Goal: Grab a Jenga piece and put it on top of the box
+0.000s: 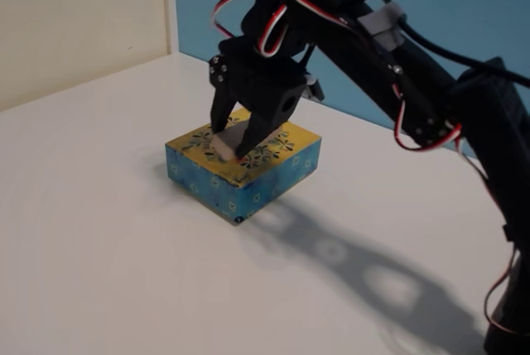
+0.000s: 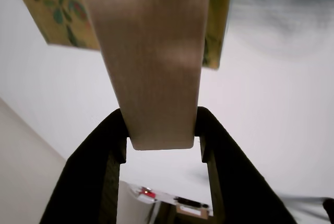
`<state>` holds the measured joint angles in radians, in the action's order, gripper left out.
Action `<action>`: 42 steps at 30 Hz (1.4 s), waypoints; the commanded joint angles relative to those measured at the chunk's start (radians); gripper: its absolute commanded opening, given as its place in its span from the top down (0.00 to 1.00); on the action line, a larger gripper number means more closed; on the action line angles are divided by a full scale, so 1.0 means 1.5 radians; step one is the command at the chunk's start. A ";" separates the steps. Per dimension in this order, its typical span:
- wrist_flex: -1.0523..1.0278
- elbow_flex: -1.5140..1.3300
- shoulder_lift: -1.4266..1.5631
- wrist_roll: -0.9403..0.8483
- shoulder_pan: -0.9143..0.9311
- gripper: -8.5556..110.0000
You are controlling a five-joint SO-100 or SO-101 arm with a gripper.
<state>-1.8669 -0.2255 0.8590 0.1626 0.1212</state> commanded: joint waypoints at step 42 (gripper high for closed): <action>-0.011 0.093 -0.048 -0.028 0.067 0.80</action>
<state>-1.8715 -0.1181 0.7547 0.1212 0.2286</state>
